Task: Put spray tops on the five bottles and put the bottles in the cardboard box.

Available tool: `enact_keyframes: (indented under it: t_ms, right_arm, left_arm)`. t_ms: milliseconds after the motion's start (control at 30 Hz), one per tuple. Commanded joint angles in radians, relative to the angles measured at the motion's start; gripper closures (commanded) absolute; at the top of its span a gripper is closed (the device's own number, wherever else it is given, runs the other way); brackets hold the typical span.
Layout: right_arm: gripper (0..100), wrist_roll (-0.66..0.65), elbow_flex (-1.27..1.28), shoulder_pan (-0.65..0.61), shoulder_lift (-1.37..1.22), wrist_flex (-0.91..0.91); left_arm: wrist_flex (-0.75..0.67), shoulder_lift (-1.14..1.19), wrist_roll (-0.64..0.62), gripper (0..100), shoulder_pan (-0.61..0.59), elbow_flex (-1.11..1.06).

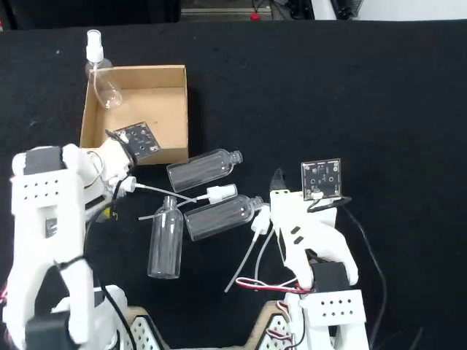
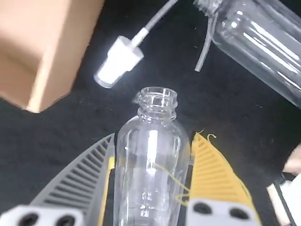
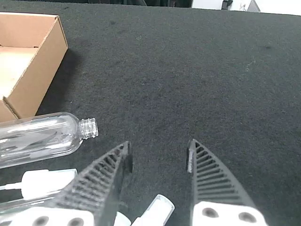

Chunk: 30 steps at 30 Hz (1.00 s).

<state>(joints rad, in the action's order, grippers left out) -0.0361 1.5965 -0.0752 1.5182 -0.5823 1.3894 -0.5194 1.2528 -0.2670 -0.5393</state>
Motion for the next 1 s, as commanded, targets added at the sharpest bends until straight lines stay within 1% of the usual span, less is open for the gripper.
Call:
enact_keyframes:
  t_ms: [0,133,233,367,433,500,600,700,800,867,967]
  right_arm:
    - [80.8,-0.009,-0.039,0.015,0.021,0.002]
    - [80.8,-0.009,-0.139,0.011,0.015,-0.138]
    - [80.8,-0.009,-0.196,0.011,0.013,-0.199]
    - [80.8,-0.009,-0.214,0.011,0.013,-0.206]
    - [80.8,-0.009,-0.225,0.011,0.013,-0.21]
    - [80.8,-0.009,-0.236,0.012,0.012,-0.212]
    - [80.8,-0.009,-0.242,0.015,0.012,-0.213]
    - [80.8,-0.009,-0.246,0.012,-0.001,-0.215]
    - [80.8,-0.009,-0.286,0.012,-0.07,-0.213]
    - [80.8,-0.008,-0.329,0.012,-0.153,-0.213]
    - [80.8,-0.003,-0.387,0.012,-0.303,-0.213]
  left_arm:
    - [0.0,-0.1,-0.106,81,0.022,-0.007]
    - [-0.002,-0.153,-0.315,81,0.07,-0.047]
    - [-0.011,-0.181,-0.459,81,0.084,-0.047]
    - [-0.121,-0.195,-0.663,81,0.122,-0.05]
    - [-0.176,-0.195,-0.77,81,0.159,-0.051]
    - [-0.226,-0.195,-0.852,81,0.196,-0.067]
    - [-0.311,-0.196,-0.911,81,0.226,-0.13]
    - [-0.413,-0.196,-0.934,81,0.225,-0.22]
    - [-0.491,-0.196,-0.976,81,0.225,-0.285]
    - [-0.52,-0.196,-1.011,81,0.225,-0.303]
    - [-0.52,-0.196,-1.048,81,0.225,-0.308]
